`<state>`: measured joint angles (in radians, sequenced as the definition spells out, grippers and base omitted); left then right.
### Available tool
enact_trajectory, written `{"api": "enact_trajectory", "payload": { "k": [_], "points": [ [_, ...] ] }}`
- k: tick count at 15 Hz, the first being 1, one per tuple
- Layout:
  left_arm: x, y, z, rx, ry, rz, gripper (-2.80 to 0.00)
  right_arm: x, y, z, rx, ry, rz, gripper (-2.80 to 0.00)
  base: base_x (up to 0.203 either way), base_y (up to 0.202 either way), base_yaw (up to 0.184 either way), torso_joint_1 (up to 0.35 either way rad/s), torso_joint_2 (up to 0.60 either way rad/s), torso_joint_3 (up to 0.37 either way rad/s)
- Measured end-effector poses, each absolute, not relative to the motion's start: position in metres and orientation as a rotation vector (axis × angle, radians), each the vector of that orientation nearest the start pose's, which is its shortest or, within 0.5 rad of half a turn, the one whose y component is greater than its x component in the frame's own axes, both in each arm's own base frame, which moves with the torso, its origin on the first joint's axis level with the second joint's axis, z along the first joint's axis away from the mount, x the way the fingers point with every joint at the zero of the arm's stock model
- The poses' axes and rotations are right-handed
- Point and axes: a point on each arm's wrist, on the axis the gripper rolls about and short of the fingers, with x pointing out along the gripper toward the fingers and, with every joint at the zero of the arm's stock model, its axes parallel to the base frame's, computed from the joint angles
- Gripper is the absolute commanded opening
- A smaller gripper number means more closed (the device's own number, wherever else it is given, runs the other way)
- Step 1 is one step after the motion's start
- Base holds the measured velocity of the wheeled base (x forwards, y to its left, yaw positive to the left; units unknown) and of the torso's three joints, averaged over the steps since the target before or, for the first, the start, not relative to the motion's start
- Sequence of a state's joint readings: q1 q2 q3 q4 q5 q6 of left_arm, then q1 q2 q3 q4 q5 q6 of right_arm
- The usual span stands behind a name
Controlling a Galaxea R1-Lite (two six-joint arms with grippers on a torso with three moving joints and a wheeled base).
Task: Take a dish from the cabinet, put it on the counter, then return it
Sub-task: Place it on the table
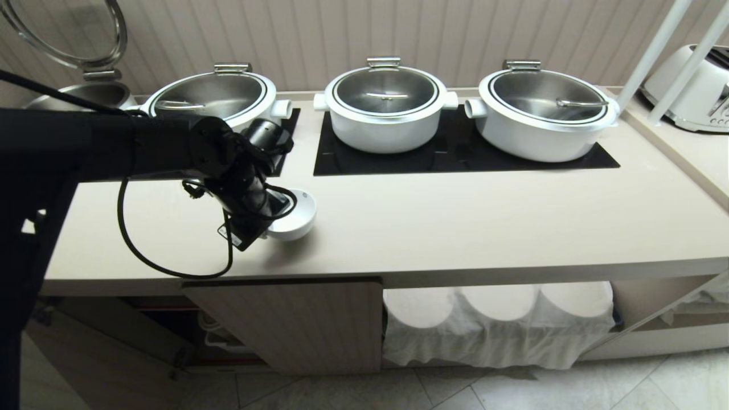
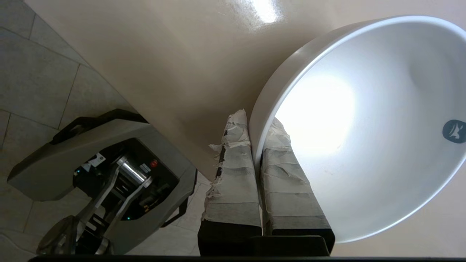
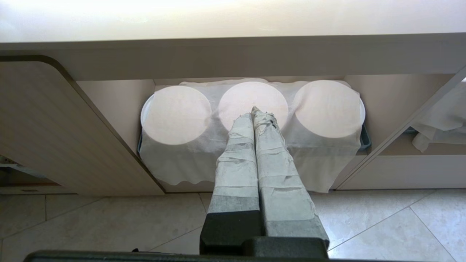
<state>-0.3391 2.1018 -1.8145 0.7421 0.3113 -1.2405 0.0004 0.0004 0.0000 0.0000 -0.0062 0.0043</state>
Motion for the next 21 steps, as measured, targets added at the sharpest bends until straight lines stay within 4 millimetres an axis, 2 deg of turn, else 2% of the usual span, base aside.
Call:
{"api": "enact_trajectory", "payload": {
  "k": [11, 12, 21],
  "points": [
    [0.3766, -0.1258, 0.1872, -0.803, 0.845, 0.567, -2.8, -0.0228, -0.0001, 0.0755, 0.005, 0.0, -0.006, -2.8, 0.0, 0.0, 0.0, 0.0, 0.0, 0.0],
    [0.3764, -0.1262, 0.1872, -0.802, 0.846, 0.566, 0.0, -0.0228, -0.0001, 0.0755, 0.005, 0.0, -0.006, -2.8, 0.0, 0.0, 0.0, 0.0, 0.0, 0.0],
    [0.3752, -0.1259, 0.1858, -0.794, 0.857, 0.573, 0.0, -0.0228, -0.0001, 0.0755, 0.005, 0.0, -0.006, -2.8, 0.0, 0.0, 0.0, 0.0, 0.0, 0.0]
  ]
}}
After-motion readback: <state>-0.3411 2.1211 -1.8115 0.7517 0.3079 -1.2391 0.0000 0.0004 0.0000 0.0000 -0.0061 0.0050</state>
